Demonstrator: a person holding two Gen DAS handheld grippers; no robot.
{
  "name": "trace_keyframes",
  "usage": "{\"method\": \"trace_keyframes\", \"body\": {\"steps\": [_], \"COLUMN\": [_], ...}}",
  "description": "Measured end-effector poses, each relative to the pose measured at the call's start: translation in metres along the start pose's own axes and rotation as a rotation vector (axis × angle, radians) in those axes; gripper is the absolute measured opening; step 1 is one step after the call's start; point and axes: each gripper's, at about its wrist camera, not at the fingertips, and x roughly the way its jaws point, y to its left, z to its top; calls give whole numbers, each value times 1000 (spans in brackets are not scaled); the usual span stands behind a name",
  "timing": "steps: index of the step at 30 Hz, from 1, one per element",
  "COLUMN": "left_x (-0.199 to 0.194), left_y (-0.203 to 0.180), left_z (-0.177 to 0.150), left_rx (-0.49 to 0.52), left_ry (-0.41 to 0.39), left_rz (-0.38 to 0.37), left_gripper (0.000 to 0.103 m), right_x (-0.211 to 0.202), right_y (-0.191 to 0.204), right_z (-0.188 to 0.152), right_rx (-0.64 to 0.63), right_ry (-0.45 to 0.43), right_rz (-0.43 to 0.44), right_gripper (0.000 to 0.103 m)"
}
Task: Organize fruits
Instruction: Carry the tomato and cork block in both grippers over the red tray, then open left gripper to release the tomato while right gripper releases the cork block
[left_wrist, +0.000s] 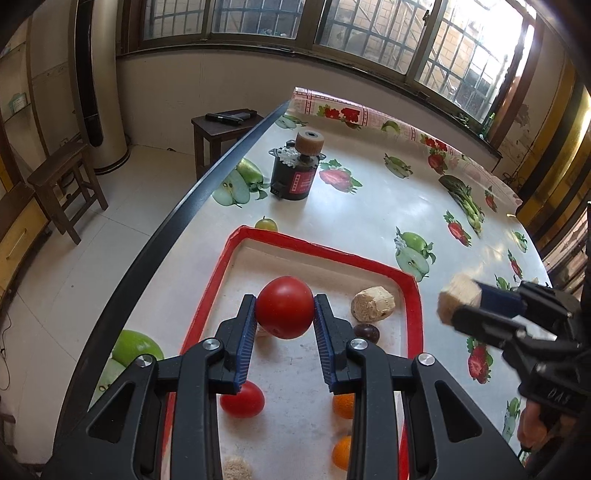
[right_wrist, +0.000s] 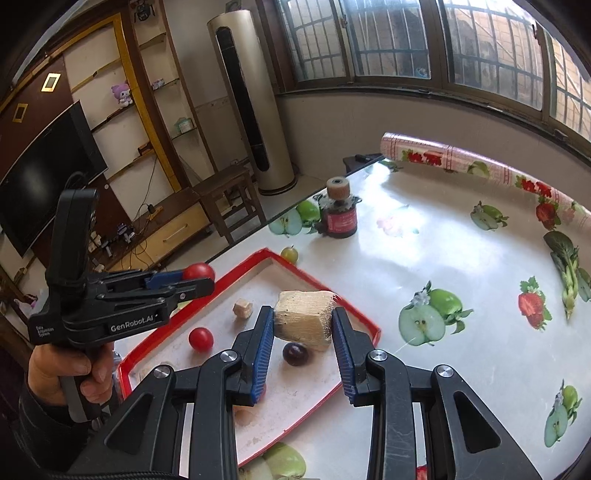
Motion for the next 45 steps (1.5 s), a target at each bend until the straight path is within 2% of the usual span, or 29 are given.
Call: {"method": "trace_keyframes", "body": {"steps": [9,15,20,24,25,27,31,37,45], "left_x": [41,63,65,67,67,68,67,57,58], "left_y": [-4,-7,-10,-11,-11,-11,-10,-15,-21], "left_z": [8,4,4,4,4,4,3,7,29], "left_rx": [6,19,36,49,49,45,39,62,76], "left_ry": [64,109,105,105,108,111,109,89,74], "left_rz": [19,30,48,55,57,73,73,79,102], "left_gripper": [28,28,28,31,43,57,57,57,57], "right_x": [56,73,80,80,80,78,72,47,2], "right_y": [18,22,20,21,21,20,17,6,-44], "right_z": [-30,-43,-48,-47,-47,-48,-49,-54,-67], "right_rx": [-36,-60,-52,-56,-58,-55,-43,-23,100], "right_ry": [122,165,182,182,181,178,165,122,52], "right_rz": [14,28,37,44,44,46,52,52,-23], "right_gripper": [32,32,35,35,35,35,41,42,42]}}
